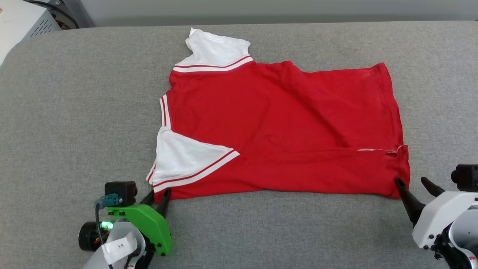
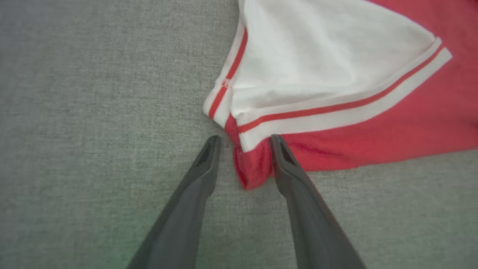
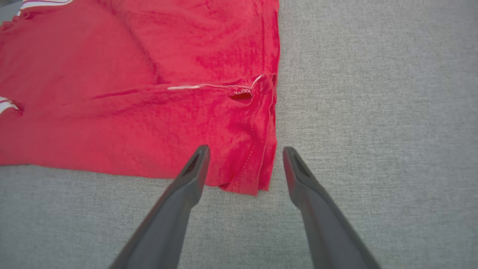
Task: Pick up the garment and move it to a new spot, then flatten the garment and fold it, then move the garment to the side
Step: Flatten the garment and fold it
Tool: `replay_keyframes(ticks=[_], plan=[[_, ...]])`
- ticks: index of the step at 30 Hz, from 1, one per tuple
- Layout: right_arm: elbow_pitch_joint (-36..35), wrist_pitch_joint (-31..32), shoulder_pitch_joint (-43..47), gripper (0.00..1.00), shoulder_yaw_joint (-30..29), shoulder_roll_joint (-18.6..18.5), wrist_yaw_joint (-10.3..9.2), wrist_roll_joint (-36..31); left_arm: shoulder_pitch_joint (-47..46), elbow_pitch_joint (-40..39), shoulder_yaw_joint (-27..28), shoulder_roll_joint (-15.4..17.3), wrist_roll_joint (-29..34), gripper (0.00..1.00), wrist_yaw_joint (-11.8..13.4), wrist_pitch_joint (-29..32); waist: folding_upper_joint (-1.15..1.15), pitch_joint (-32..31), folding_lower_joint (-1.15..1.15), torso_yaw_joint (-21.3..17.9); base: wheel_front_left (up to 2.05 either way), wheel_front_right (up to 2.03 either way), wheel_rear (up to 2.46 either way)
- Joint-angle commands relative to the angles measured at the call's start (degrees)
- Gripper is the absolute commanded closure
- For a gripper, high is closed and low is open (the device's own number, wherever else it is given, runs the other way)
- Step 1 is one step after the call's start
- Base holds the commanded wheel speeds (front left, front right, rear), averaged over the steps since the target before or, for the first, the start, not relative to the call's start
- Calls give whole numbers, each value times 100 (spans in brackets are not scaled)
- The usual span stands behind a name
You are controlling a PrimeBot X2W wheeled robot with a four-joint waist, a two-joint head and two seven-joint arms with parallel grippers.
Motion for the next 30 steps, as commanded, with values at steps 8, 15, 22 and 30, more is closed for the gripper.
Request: replay_keyframes(ticks=[8, 15, 22, 30], plan=[[156, 64, -38, 0, -169, -108, -5, -178, 247, -104, -182, -124, -164, 100, -246, -22, 61, -238, 0, 277, 0, 0, 0], [582, 192, -62, 0, -361, -115, -5, -251, 358, -877, -176, -76, -217, 100, -283, -93, 61, -243, 0, 560, 0, 0, 0], [1083, 383, -171, 0, -493, 32, -5, -344, 438, -1269, -219, -29, -247, 100, -273, -29, 61, -133, 0, 710, 0, 0, 0], [1480, 386, -204, 100, -454, -48, -5, -239, 480, -1264, -280, 67, -189, 100, -266, -3, 61, -80, 0, 745, 0, 0, 0]])
